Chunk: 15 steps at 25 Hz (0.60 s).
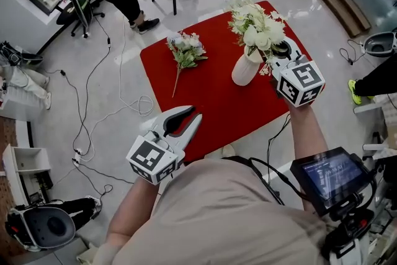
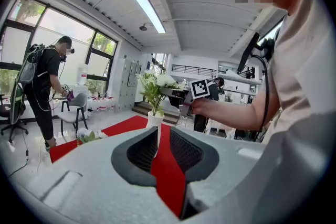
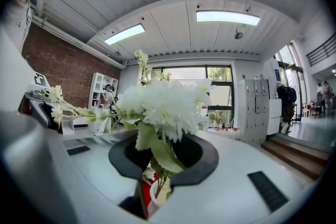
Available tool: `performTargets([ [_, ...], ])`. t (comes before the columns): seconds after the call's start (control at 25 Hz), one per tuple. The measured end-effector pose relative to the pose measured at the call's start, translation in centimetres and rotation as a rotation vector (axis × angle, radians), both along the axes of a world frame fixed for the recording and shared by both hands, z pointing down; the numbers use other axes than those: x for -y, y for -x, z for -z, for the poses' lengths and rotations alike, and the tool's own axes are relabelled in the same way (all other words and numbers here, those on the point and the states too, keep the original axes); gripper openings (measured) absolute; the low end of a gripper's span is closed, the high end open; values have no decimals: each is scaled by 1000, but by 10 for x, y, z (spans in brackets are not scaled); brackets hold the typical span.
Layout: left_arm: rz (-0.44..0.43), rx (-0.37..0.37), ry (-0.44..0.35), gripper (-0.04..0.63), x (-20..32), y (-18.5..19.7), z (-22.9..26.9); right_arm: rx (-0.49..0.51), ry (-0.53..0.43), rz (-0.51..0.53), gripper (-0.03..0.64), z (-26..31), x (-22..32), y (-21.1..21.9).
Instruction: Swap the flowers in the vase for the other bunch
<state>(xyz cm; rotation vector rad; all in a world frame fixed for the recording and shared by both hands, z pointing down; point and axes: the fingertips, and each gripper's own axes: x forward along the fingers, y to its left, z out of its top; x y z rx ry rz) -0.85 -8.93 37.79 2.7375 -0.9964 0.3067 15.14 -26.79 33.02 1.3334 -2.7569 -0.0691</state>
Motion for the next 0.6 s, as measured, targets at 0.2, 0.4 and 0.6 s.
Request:
performTargets([
  [0.2, -17, -13, 2, 55, -8, 13, 6, -22, -27, -24, 94, 18, -10, 10],
  [0.4, -28, -18, 2, 55, -8, 10, 5, -31, -42, -43, 94, 24, -10, 3],
  [0.6, -40, -23, -3, 55, -12, 16, 6, -23, -73, -59, 92, 43, -20, 3],
])
